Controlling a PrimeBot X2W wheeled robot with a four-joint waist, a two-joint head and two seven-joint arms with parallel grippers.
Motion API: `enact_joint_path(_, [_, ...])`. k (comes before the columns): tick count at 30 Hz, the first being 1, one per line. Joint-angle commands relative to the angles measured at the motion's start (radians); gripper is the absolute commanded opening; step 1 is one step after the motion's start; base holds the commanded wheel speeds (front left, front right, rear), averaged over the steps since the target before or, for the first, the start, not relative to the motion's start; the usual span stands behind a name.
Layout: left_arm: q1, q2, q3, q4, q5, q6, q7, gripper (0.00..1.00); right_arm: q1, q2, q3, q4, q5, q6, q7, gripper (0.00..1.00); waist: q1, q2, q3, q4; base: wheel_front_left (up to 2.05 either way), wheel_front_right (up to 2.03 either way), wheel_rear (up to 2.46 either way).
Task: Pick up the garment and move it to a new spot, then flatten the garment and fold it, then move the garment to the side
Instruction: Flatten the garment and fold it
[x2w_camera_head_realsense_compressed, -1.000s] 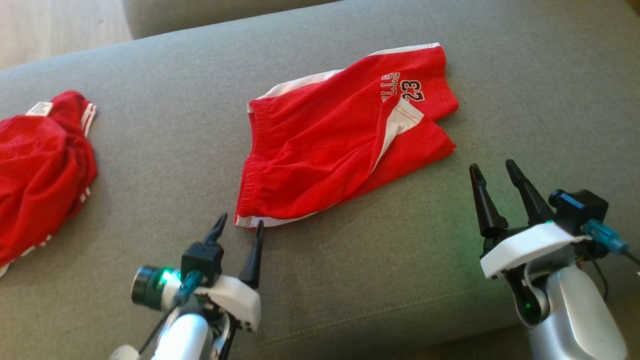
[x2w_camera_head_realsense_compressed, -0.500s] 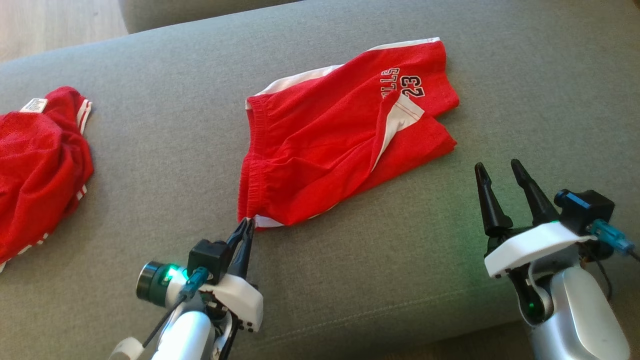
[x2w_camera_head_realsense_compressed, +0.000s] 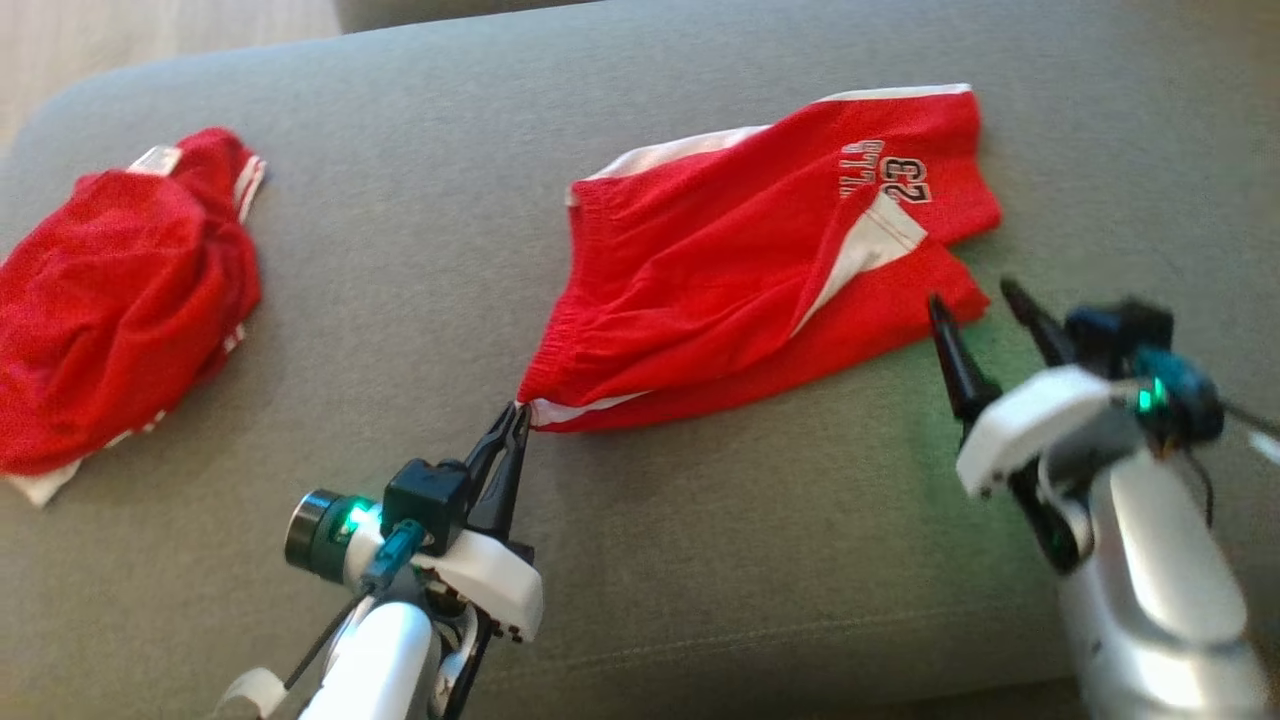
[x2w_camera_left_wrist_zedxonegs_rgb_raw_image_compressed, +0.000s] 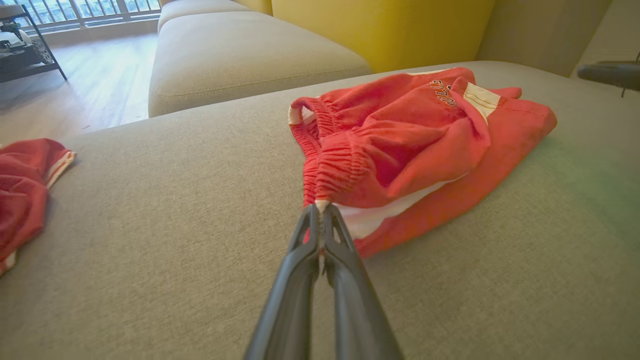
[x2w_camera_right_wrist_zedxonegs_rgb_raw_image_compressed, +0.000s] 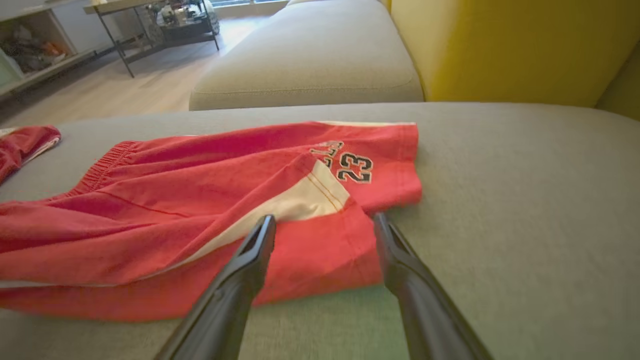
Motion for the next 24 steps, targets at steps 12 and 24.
enact_joint_path(12, [-0.059,0.000,-0.009,-0.052,-0.039,0.020,-0.005,0.00,-0.293,-0.193,0.203,0.255,-0.066,0.000,0.046,1.00,0.0000,0.0000,0.069,0.115,0.00,0.00,0.00])
enact_joint_path(24, [-0.080,-0.001,-0.044,-0.057,-0.062,0.034,-0.005,0.00,-0.427,-0.233,0.398,0.435,0.059,0.000,0.013,1.00,0.0000,0.0000,0.105,0.135,0.00,0.00,0.00])
